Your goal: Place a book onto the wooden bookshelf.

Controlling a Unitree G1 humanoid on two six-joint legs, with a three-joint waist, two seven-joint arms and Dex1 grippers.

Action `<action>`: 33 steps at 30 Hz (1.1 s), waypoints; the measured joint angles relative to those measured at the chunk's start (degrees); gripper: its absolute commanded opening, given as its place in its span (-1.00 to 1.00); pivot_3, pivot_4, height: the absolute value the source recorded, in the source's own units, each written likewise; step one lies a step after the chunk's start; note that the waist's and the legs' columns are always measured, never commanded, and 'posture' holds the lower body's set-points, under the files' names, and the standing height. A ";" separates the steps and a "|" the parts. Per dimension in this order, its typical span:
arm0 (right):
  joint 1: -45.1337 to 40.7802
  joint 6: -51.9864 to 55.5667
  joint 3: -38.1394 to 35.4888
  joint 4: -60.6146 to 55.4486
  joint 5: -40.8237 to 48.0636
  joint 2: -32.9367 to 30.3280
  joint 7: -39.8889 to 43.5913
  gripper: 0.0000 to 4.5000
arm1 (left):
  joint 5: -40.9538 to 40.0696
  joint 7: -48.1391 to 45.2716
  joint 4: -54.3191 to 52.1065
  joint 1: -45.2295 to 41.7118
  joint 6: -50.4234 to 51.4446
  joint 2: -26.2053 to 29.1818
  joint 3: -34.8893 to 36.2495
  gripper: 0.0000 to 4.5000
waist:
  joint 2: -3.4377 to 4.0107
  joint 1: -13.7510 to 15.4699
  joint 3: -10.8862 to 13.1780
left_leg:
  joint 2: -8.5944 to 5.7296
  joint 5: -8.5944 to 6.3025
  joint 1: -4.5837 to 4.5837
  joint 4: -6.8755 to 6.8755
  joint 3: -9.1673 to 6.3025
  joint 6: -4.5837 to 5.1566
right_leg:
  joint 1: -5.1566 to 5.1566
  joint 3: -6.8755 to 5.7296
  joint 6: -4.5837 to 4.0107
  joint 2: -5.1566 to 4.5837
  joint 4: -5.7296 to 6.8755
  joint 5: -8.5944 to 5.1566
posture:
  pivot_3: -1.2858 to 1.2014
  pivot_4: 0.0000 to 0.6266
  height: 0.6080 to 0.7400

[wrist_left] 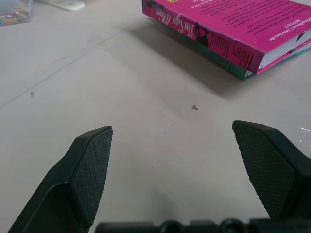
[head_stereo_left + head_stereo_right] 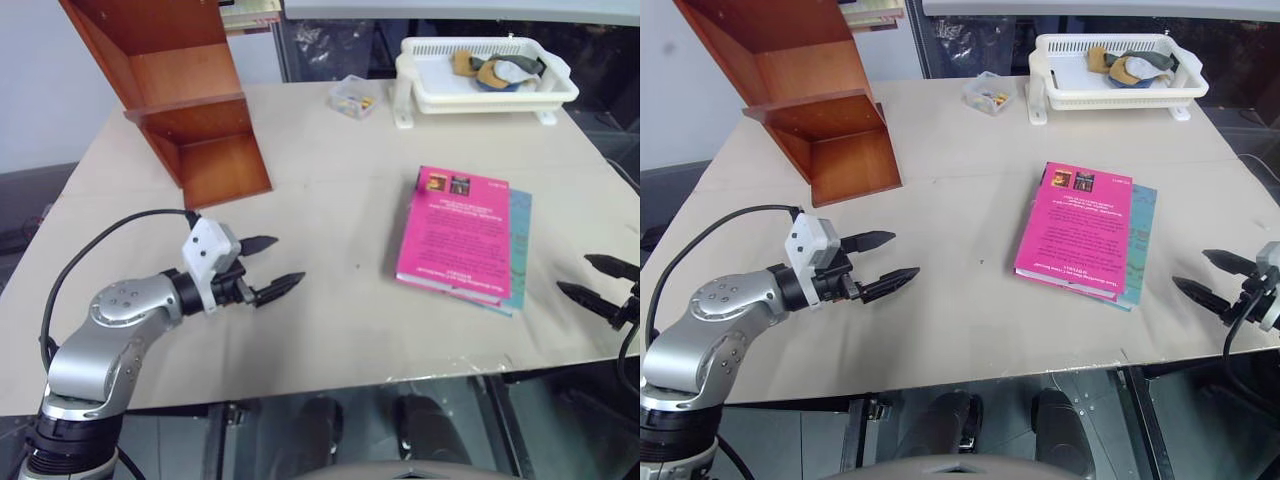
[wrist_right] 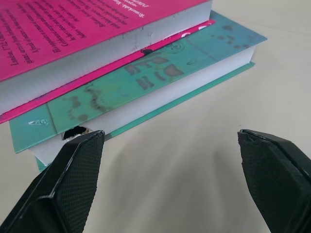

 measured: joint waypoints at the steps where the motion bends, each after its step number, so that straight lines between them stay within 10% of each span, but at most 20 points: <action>1: 0.61 0.20 -0.07 -0.74 0.19 0.03 0.04 1.00 | 0.00 0.16 0.48 -0.87 -0.03 -0.60 -0.31 0.95 | 0.01 0.06 0.00 | 0.00 0.00 -0.02 0.00 -0.02 0.00 | 0.00 -0.02 0.00 0.00 -0.01 0.00 | 0.03 -0.52 1.00; 18: 12.37 15.98 -8.20 -33.00 13.61 -1.19 -3.16 1.00 | -15.26 9.06 37.60 -35.92 26.57 -22.62 -3.07 0.95 | 0.01 0.98 0.00 | -0.11 0.03 -0.13 0.04 -0.09 0.00 | -0.02 -0.19 0.05 0.36 -0.09 0.00 | 0.03 -0.52 1.00; 33: 14.05 19.78 -4.87 -49.07 16.56 1.61 -9.89 1.00 | -10.20 7.16 81.68 -56.76 30.60 -32.31 -0.20 0.95 | -0.07 1.16 0.06 | -0.14 0.15 -0.25 0.03 -0.13 -0.22 | -0.05 -0.24 0.06 0.35 -0.24 0.00 | 0.03 -0.52 1.00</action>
